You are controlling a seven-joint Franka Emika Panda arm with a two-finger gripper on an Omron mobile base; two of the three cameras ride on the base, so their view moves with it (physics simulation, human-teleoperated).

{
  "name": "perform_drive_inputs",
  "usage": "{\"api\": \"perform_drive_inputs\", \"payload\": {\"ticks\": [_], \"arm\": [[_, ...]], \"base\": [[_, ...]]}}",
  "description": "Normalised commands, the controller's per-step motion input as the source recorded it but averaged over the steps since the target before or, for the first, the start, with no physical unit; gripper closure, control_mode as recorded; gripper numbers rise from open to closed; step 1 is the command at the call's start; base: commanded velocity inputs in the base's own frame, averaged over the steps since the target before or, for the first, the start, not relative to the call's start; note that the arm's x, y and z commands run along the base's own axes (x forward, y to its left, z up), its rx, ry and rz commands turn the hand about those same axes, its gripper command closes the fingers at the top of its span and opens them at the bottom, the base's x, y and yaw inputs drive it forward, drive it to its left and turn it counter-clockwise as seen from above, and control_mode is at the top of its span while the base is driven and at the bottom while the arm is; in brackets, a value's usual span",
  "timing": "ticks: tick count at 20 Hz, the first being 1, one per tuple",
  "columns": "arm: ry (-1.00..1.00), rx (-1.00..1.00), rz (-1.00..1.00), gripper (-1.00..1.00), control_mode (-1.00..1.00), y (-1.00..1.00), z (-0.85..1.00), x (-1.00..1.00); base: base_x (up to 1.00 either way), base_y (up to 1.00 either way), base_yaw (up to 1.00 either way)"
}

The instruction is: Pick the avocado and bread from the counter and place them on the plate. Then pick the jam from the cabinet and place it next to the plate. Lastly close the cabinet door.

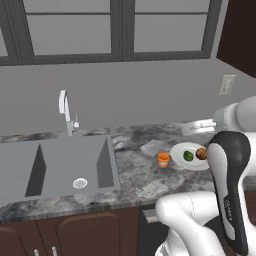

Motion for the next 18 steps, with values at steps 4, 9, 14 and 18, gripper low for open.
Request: {"api": "perform_drive_inputs", "payload": {"ticks": [4,9,14,18], "arm": [[-0.02,-0.01,0.0,-1.0,-1.0,0.08,0.25,-0.19],[0.0,0.0,-0.04,-1.0,-1.0,0.05,0.17,-0.16],[0.0,0.0,-0.04,-1.0,1.0,0.0,0.02,-0.1],[0.0,0.0,0.0,-1.0,1.0,0.0,0.0,0.0]], "base": [[0.0,0.0,0.0],[0.0,0.0,0.0],[-0.07,0.0,-0.02],[-0.73,0.0,0.0]]}}
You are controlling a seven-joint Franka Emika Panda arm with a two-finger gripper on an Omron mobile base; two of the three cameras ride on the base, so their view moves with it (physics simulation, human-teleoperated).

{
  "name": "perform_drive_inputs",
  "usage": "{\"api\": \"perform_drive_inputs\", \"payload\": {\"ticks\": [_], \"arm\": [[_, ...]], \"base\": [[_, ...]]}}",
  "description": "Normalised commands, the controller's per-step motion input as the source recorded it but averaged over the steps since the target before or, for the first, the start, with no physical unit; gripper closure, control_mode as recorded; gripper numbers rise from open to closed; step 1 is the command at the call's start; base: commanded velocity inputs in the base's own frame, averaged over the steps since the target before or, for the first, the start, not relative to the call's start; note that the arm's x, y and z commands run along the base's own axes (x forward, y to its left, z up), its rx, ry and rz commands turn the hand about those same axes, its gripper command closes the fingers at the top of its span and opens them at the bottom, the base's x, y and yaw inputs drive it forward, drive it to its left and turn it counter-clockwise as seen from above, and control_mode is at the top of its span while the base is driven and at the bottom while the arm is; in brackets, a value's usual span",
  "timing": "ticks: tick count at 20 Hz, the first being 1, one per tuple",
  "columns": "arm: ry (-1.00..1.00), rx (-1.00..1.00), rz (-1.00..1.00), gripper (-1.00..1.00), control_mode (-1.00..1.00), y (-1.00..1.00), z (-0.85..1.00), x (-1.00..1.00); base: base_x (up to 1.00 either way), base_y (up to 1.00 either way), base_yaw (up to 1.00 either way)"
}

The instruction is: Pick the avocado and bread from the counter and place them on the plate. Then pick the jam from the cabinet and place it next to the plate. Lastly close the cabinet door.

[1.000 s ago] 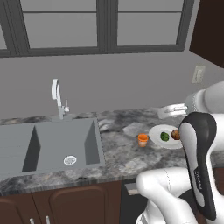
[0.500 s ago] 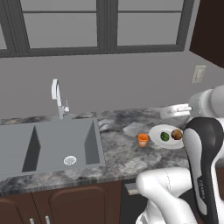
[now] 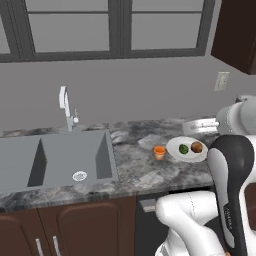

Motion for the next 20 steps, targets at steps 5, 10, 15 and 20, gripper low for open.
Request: {"api": "perform_drive_inputs", "payload": {"ticks": [5,10,15,20], "arm": [[0.0,0.0,0.0,-1.0,1.0,0.0,0.0,0.0],[0.0,0.0,0.0,-1.0,1.0,0.0,0.0,0.0],[0.0,0.0,0.0,-1.0,1.0,0.0,0.0,0.0],[0.0,0.0,0.0,-1.0,1.0,0.0,0.0,0.0]], "base": [[-0.99,0.0,0.0],[-0.37,0.6,0.25],[-0.21,0.87,0.87],[-0.16,0.8,0.86]]}}
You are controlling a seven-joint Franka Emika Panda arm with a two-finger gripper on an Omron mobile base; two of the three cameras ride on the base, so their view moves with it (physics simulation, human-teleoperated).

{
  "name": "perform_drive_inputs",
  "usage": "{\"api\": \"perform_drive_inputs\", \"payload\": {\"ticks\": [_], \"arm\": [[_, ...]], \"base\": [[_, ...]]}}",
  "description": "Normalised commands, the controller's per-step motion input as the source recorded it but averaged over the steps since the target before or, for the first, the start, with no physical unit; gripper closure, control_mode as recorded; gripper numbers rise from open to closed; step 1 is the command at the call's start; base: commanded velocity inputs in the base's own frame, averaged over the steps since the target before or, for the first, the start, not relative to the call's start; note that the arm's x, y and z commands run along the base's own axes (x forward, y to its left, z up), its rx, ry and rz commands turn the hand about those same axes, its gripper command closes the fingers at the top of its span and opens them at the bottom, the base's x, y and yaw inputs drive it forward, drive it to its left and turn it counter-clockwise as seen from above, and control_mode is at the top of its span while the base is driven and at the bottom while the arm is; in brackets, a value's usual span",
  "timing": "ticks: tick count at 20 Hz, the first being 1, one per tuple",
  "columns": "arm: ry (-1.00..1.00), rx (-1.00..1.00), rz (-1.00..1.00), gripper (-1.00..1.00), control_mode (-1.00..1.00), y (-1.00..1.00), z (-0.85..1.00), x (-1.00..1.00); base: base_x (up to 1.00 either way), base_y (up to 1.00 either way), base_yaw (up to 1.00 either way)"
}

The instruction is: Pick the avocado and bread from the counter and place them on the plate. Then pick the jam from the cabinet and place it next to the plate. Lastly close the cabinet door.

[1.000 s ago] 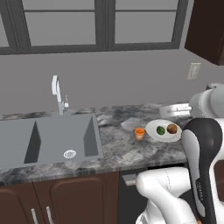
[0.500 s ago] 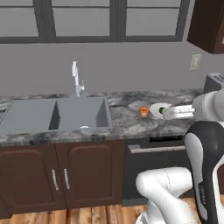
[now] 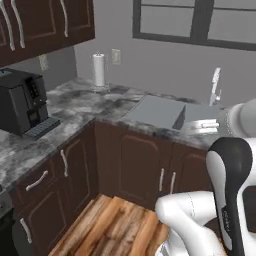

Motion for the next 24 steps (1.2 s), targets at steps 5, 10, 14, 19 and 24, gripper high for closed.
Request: {"api": "perform_drive_inputs", "payload": {"ticks": [5,10,14,19,24], "arm": [[0.0,0.0,0.0,-1.0,1.0,0.0,0.0,0.0],[0.0,0.0,0.0,-1.0,1.0,0.0,0.0,0.0],[0.0,0.0,0.0,-1.0,1.0,0.0,0.0,0.0],[0.0,0.0,0.0,-1.0,1.0,0.0,0.0,0.0],[0.0,0.0,0.0,-1.0,1.0,0.0,0.0,0.0]], "base": [[-0.08,0.31,0.71],[-0.14,0.23,0.52],[-0.64,0.5,0.36],[-0.36,0.92,0.27],[-0.1,0.76,0.17]]}}
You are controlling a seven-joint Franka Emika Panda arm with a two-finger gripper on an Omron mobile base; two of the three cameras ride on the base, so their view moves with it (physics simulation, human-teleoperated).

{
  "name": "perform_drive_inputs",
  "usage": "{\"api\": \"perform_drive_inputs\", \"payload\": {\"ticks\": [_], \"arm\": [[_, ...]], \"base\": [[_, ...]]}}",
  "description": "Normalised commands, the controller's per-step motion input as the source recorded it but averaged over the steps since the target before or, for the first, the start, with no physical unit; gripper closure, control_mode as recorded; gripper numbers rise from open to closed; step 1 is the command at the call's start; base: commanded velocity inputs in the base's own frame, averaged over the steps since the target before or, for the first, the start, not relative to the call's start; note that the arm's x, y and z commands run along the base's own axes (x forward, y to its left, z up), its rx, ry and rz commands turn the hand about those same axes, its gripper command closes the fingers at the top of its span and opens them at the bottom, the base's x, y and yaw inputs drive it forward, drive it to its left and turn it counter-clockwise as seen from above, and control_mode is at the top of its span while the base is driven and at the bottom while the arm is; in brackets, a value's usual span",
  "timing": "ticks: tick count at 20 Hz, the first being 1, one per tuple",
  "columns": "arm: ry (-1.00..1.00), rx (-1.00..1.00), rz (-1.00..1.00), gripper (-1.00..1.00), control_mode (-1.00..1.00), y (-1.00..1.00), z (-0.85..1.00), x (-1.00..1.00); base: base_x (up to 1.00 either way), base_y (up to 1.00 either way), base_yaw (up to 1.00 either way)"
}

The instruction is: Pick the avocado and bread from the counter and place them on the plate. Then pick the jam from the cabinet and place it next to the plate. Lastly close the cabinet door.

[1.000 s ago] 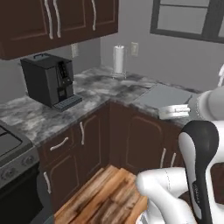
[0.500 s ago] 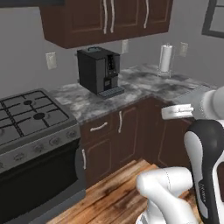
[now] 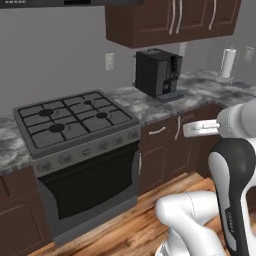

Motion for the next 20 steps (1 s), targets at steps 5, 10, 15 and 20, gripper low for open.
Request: {"api": "perform_drive_inputs", "payload": {"ticks": [5,10,15,20], "arm": [[0.0,0.0,0.0,-1.0,1.0,0.0,0.0,0.0],[0.0,0.0,0.0,-1.0,1.0,0.0,0.0,0.0],[0.0,0.0,0.0,-1.0,1.0,0.0,0.0,0.0],[0.0,0.0,0.0,-1.0,1.0,0.0,0.0,0.0]], "base": [[0.0,0.75,0.05],[0.13,0.85,0.05],[0.03,0.96,0.05],[-0.16,0.94,0.1]]}}
